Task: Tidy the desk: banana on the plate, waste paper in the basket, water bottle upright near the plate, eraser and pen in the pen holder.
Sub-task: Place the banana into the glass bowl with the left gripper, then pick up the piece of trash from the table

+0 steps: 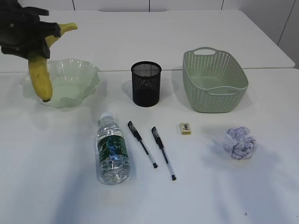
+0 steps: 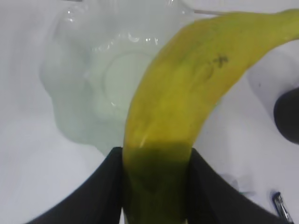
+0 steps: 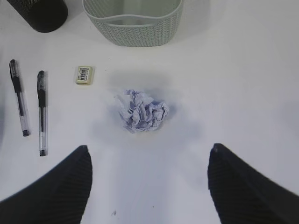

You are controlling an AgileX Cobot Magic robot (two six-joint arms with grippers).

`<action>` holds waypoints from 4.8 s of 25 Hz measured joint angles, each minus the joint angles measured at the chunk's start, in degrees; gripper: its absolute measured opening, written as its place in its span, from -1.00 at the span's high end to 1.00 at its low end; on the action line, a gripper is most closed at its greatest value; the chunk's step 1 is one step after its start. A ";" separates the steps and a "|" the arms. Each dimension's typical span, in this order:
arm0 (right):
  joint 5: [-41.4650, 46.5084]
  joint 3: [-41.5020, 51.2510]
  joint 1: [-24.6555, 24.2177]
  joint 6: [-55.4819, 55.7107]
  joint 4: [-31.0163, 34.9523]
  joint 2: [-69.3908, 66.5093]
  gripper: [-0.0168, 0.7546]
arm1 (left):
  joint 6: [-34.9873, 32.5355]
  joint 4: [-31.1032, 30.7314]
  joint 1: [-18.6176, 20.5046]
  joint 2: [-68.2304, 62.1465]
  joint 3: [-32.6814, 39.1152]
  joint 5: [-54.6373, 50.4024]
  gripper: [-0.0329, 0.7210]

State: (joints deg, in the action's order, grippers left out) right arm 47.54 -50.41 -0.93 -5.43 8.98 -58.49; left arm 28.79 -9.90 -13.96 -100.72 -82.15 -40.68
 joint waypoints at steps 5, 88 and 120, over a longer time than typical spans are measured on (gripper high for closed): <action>1.02 0.00 0.00 0.00 0.00 0.00 -0.52 | 0.00 -0.08 0.00 -9.01 -14.30 -5.12 0.24; 7.47 -0.09 0.00 -0.12 0.21 0.00 -0.52 | -18.24 13.63 6.59 -18.91 -52.04 -31.08 -0.27; 8.15 -8.44 0.00 -0.12 1.87 -15.01 -0.52 | -25.13 9.90 6.59 24.16 27.53 -18.71 -0.26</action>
State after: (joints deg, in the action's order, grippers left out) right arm 55.69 -58.85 -0.93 -5.55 10.84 -73.50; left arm 3.66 0.00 -7.37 -76.56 -54.62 -59.38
